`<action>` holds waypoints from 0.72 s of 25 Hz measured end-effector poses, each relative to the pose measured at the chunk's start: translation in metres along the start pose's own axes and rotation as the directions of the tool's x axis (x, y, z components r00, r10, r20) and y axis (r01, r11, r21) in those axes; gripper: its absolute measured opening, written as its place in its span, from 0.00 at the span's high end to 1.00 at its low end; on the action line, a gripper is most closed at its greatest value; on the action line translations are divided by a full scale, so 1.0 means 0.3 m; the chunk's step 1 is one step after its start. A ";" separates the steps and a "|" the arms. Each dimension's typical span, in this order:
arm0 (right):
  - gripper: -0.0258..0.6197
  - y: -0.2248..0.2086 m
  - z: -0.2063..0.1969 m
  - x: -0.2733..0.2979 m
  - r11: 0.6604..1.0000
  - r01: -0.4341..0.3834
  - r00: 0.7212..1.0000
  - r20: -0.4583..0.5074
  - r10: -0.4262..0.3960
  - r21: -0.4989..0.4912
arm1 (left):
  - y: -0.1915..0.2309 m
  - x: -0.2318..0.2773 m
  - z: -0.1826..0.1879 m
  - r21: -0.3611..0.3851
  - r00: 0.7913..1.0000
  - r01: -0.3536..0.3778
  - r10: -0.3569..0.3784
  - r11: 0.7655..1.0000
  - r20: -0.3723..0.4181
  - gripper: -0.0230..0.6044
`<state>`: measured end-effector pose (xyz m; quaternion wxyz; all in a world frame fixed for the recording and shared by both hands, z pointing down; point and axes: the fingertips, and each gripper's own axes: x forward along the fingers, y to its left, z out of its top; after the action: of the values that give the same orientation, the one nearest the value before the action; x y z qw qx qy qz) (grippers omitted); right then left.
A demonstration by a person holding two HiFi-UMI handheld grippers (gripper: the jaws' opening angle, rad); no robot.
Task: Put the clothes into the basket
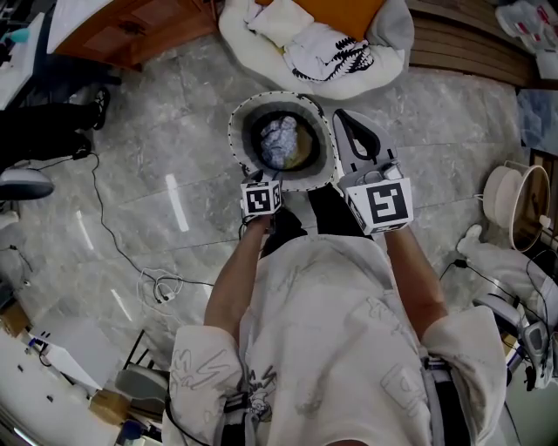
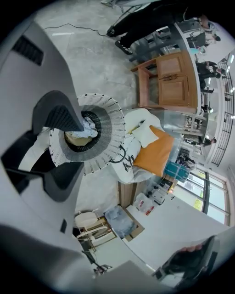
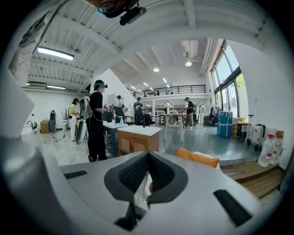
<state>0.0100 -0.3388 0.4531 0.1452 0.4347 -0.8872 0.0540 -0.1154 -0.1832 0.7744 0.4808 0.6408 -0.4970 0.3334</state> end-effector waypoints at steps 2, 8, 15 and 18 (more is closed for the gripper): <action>0.98 0.005 0.000 -0.002 1.000 0.001 1.000 0.001 -0.001 -0.006 | -0.011 -0.035 0.005 0.039 0.999 0.012 -0.013 0.999 0.031 0.63; 0.98 0.037 0.007 -0.029 1.000 0.004 1.000 -0.001 -0.004 -0.021 | -0.041 -0.170 0.053 0.109 0.988 0.016 -0.033 0.994 0.151 0.64; 0.98 0.059 0.044 -0.054 1.000 0.018 1.000 0.018 -0.018 -0.022 | -0.056 -0.411 0.259 0.123 0.912 -0.053 -0.002 0.991 0.410 0.66; 0.98 0.070 0.065 -0.070 0.999 0.023 0.999 0.032 -0.022 -0.022 | -0.062 -0.535 0.342 0.129 0.856 -0.095 0.015 0.987 0.516 0.66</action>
<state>0.0015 -0.3143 0.4289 0.1367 0.4437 -0.8850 0.0356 -0.1483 -0.2287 0.5914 0.2716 0.7262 -0.5988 0.2008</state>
